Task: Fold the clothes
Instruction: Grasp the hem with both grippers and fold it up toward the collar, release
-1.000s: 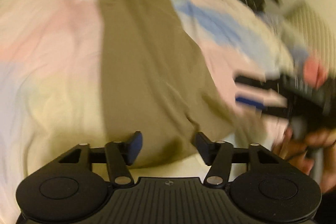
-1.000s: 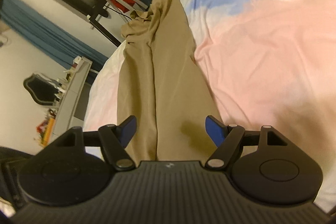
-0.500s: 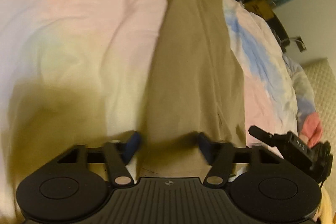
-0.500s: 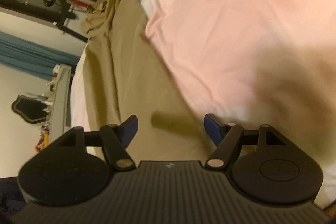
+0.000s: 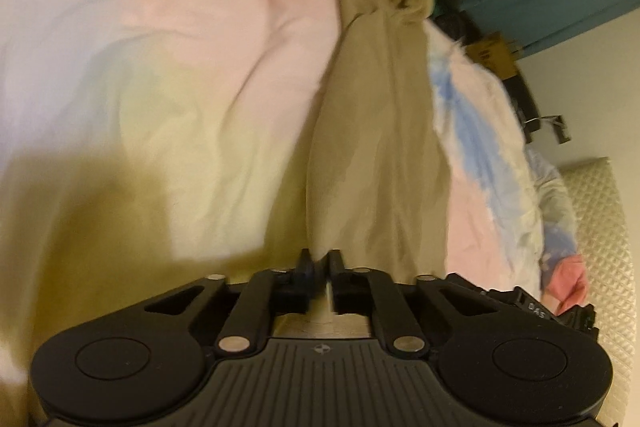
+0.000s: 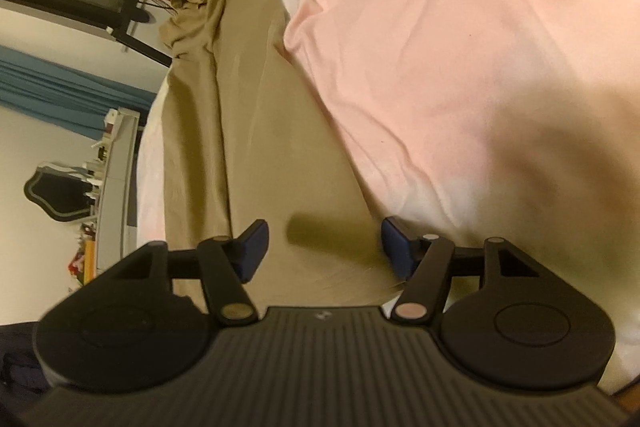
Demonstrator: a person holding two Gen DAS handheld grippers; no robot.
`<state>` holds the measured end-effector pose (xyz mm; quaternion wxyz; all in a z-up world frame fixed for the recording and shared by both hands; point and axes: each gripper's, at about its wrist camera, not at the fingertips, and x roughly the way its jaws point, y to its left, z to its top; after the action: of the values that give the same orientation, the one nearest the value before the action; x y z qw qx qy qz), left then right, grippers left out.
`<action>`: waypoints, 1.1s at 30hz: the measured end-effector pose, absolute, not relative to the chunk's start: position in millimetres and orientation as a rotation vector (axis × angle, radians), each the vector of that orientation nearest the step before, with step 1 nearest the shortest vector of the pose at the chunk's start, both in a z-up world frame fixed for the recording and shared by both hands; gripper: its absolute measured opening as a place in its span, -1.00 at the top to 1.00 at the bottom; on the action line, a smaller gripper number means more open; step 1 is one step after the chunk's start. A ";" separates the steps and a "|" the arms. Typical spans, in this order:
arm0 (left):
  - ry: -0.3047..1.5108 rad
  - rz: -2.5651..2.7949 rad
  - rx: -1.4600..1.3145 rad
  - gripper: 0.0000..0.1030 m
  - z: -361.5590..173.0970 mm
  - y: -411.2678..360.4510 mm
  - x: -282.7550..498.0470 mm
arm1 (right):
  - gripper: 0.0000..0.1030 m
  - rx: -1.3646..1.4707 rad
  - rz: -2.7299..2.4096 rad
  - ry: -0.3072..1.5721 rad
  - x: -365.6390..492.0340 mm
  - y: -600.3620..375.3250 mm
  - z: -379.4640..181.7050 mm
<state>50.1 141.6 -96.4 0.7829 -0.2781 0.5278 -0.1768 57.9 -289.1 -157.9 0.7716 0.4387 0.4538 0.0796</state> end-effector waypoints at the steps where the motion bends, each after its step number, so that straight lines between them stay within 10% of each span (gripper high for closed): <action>1: 1.148 -0.384 -0.591 0.45 -98.1 138.8 51.4 | -0.28 0.956 0.186 0.980 58.0 -288.8 -158.0; 4: 1.173 -0.390 -0.565 0.09 -103.3 130.4 55.2 | -0.28 0.978 0.248 0.947 56.8 -287.8 -154.5; 9: 1.209 -0.433 -0.525 0.07 -108.8 119.3 56.8 | -0.28 0.938 0.320 0.919 58.0 -277.1 -147.8; 19: 1.167 -0.435 -0.579 0.89 -106.6 117.6 51.6 | 0.83 0.884 0.257 0.991 57.2 -272.4 -156.3; 33: 0.837 -0.452 -0.731 0.93 15.8 150.1 25.2 | 0.85 0.863 0.393 0.718 59.0 -292.7 -16.6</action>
<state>25.2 150.1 15.8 0.8255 -0.3439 0.3937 -0.2126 59.0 -292.7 -16.6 0.8283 0.4067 0.3380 0.1852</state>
